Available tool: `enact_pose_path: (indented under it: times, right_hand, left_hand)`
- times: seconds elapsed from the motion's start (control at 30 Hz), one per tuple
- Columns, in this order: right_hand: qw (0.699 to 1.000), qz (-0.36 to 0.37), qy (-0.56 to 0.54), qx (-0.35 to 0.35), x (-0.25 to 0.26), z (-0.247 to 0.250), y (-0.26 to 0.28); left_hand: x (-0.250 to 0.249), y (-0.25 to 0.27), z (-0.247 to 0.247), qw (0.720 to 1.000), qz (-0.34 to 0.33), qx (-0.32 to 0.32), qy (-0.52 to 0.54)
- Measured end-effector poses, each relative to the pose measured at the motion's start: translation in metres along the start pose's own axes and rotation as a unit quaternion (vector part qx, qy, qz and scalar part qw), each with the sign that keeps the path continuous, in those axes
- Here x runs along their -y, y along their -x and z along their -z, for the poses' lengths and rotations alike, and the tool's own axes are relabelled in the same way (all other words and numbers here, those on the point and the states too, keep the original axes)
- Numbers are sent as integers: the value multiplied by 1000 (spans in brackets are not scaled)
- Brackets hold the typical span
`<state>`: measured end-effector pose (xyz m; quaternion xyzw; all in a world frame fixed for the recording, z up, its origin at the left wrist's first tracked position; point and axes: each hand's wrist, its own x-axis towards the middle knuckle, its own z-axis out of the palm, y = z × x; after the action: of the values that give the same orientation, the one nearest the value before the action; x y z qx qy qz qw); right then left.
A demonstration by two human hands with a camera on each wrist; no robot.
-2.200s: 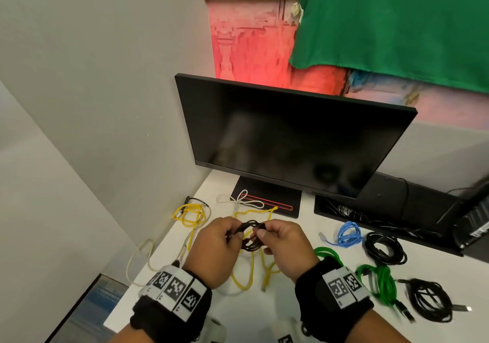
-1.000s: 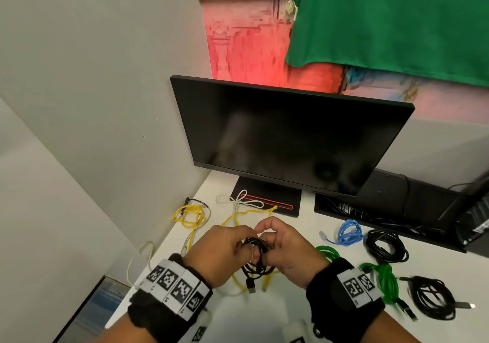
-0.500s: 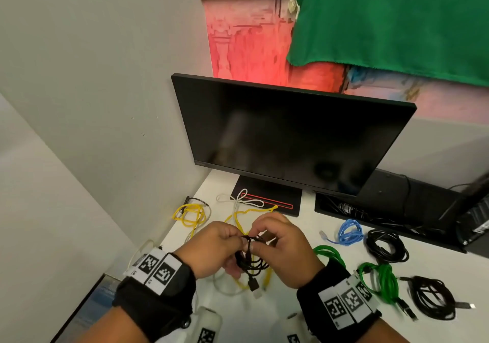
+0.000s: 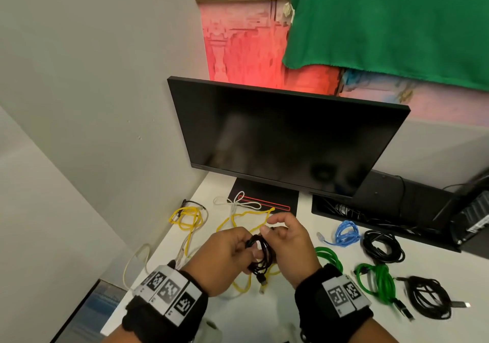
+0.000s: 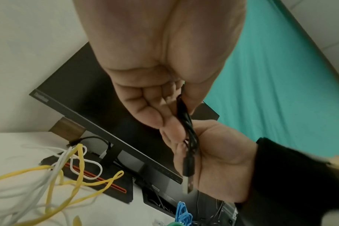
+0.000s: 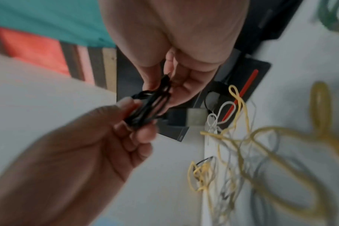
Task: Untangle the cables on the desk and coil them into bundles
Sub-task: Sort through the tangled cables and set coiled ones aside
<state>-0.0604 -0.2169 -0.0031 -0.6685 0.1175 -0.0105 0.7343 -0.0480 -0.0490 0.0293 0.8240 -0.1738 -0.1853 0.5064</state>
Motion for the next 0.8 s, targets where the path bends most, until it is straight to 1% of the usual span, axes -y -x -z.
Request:
enact_pose_path:
  times: [0.07,0.13,0.2,0.27,0.33,0.4,0.43,0.47,0.53,0.6,0.67,0.73,0.77,0.8]
  right_hand:
    - [991,58,118,7,-2,6,-1]
    - [969,102,225,16,-3,10,-2]
    - [950,124,287,17,-2,11,-1]
    - [952,125,281,13,-1,10,0]
    - [965,111,238,18,3,9,1]
    - [982,76,157,67,6,9,2]
    - [986,55,119,99,8,10,3]
    - [986,46,105,122,9,11,4]
    - [980,55,152,119,9,13,3]
    - [974,58,200,84,9,13,2]
    - [975,58,202,74,9,12,1]
    - [976,53,196,80,9,11,0]
    - [979,44,183,79,9,11,0]
    - [984,31,159,76,8,10,-1]
  left_hand:
    - [2,0,1,1000,3,10,16]
    - [3,-1,3,999,6,18,33]
    - [3,-3,5,997,13,21,68]
    - [0,-5,5,995,17,18,97]
    - [-1,-8,5,994,20,11,110]
    - [-2,-9,5,994,23,2,110]
    - [-2,-9,6,994,22,-4,107]
    - [-2,-9,6,994,19,-11,106]
    - [-1,-10,6,995,10,-26,92]
    - [0,-10,4,998,3,-42,50]
    - [4,-12,1,997,24,-67,-38]
    - [9,-14,-1,985,76,-77,-136]
    - [10,-15,-2,982,103,-68,-142]
    - [10,-15,-2,984,128,-55,-109]
